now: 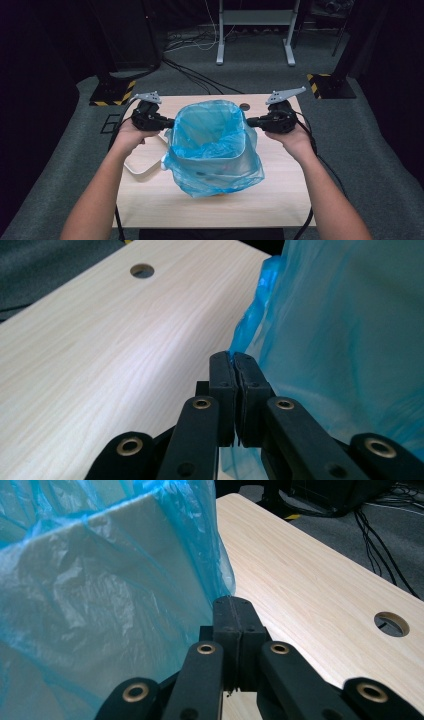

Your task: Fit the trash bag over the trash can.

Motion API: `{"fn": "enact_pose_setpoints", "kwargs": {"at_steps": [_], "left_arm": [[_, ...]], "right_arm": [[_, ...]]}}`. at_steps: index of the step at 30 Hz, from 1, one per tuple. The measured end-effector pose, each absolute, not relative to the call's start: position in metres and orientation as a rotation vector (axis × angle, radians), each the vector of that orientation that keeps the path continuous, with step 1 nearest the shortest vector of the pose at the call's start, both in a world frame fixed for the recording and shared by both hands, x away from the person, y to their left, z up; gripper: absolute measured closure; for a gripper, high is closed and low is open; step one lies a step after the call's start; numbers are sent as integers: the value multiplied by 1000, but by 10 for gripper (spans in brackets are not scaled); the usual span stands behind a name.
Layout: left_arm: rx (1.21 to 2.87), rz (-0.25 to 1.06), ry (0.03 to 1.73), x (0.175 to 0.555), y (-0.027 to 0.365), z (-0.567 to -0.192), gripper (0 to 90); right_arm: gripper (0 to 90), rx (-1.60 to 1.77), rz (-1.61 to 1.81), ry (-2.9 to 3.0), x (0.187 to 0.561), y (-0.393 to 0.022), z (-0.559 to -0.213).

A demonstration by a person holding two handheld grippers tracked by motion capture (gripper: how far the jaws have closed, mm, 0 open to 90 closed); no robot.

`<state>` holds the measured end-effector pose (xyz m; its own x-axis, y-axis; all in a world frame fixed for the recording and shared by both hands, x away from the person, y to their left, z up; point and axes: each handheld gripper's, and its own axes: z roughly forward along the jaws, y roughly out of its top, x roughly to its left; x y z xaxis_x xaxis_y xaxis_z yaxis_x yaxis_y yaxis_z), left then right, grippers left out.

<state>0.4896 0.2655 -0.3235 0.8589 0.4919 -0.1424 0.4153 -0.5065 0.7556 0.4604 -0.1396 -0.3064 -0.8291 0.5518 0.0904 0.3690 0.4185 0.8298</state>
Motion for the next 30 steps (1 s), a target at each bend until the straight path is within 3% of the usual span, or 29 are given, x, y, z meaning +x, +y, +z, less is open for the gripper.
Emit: {"fn": "enact_pose_setpoints", "kwargs": {"at_steps": [6,8,9,11,13,16,30], "left_arm": [[2168,105,694,486,274,-334,862],[2171,112,698,484,278,-335,834],[2167,117,701,483,279,-336,803],[2157,136,721,482,283,-335,656],[2129,169,750,479,288,-331,536],[2104,201,750,474,296,-322,482],[2041,257,702,440,316,-300,442]], "right_arm": [[893,814,1405,2459,456,-142,-312],[829,817,1398,2448,454,-142,-312],[757,820,1400,2444,453,-143,-311],[644,831,1411,2424,450,-145,-309],[599,836,1418,2395,445,-148,-307],[567,826,1420,2361,436,-152,-303],[521,751,1460,2352,390,-166,-298]]}}
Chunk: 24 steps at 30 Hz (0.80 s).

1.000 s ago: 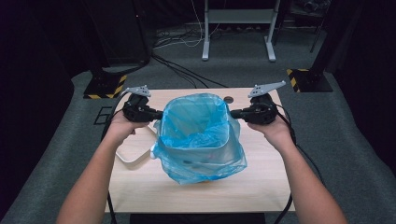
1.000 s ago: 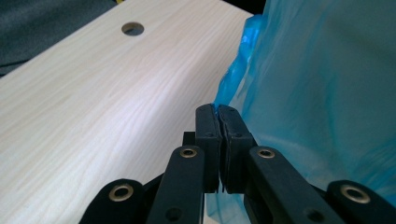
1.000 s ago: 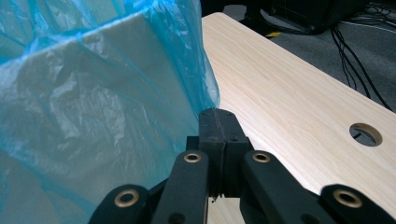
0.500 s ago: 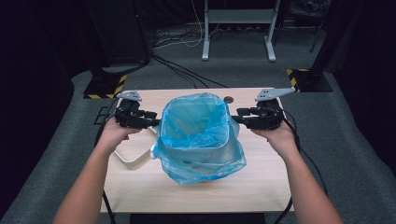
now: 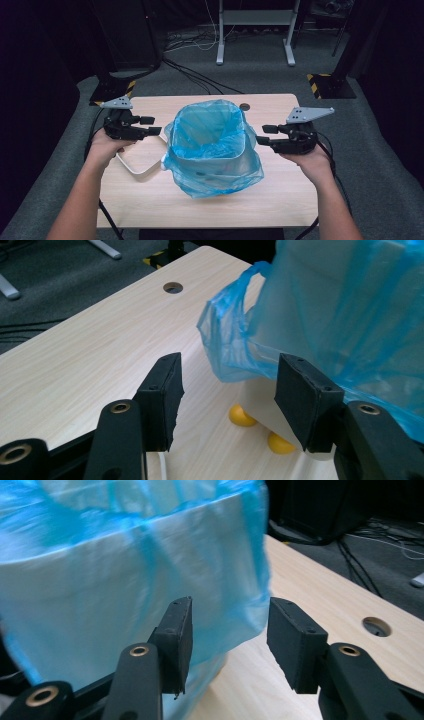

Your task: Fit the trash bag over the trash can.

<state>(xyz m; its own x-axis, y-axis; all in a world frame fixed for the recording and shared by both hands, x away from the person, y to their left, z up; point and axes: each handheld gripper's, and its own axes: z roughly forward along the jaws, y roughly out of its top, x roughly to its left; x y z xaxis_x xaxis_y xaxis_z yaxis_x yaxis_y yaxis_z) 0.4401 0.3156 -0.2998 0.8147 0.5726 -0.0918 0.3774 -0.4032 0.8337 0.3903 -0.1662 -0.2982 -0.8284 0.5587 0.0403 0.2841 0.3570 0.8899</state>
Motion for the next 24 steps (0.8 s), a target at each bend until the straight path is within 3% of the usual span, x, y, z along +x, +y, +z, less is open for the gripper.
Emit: {"fn": "enact_pose_setpoints", "kwargs": {"at_steps": [15,24], "left_arm": [[2017,254,622,406,311,-297,433],[1998,239,640,399,318,-312,425]], "right_arm": [[482,623,1612,2427,367,-156,-312],[625,636,1577,2474,369,-151,-323]]}}
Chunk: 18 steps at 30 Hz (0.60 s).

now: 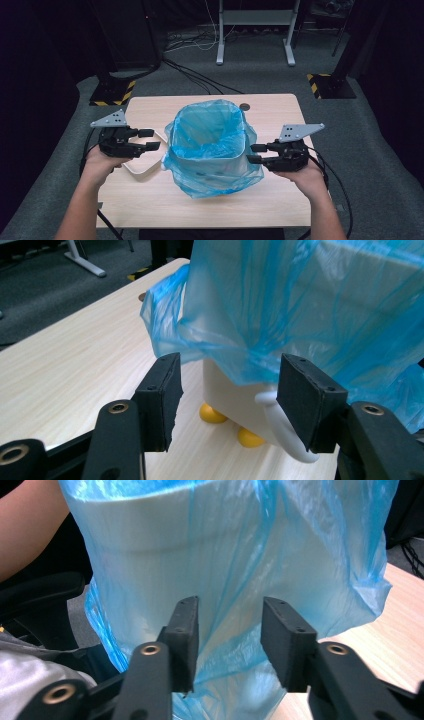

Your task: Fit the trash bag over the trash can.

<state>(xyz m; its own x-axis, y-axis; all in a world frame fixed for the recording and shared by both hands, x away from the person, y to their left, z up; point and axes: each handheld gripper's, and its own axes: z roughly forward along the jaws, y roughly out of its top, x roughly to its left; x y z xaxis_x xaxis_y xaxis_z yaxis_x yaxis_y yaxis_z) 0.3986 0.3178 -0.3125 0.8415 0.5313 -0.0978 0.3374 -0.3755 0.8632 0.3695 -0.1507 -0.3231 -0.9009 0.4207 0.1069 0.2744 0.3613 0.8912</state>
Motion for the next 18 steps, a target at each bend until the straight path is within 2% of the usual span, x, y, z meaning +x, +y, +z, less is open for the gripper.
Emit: {"fn": "enact_pose_setpoints", "kwargs": {"at_steps": [6,18], "left_arm": [[1974,242,683,397,328,-330,422],[1956,246,746,395,343,-367,425]], "right_arm": [[898,598,1579,2472,366,-151,-324],[900,606,1466,2558,367,-152,-332]]}}
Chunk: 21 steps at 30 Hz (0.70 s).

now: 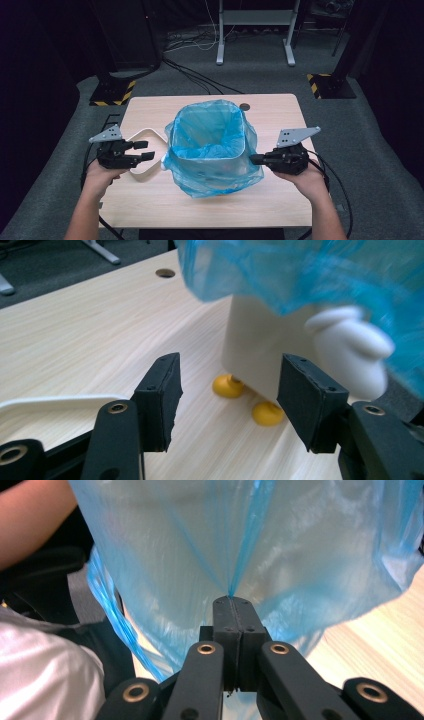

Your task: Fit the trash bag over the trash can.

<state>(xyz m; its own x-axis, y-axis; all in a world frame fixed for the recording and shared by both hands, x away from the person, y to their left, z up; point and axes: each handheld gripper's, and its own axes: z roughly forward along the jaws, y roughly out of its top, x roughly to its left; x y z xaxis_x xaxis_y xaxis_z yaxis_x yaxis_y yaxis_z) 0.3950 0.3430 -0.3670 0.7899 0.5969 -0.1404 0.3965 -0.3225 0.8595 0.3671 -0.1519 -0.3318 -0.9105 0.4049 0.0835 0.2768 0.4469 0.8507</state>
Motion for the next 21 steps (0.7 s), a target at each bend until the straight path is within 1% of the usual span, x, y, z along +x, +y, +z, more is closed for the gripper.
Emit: {"fn": "enact_pose_setpoints", "kwargs": {"at_steps": [7,10,13,15,17,21], "left_arm": [[1942,256,772,397,348,-383,427],[1961,272,784,398,348,-391,439],[1969,269,807,400,349,-401,458],[1976,273,814,401,349,-407,466],[1978,268,820,403,349,-415,480],[1975,285,853,406,351,-427,509]], "right_arm": [[890,621,1453,2563,368,-157,-334],[775,640,1483,2536,366,-163,-330],[723,649,1486,2503,363,-167,-326],[670,658,1484,2471,361,-168,-324],[644,655,1477,2445,359,-168,-322],[624,644,1479,2410,356,-167,-319]]}}
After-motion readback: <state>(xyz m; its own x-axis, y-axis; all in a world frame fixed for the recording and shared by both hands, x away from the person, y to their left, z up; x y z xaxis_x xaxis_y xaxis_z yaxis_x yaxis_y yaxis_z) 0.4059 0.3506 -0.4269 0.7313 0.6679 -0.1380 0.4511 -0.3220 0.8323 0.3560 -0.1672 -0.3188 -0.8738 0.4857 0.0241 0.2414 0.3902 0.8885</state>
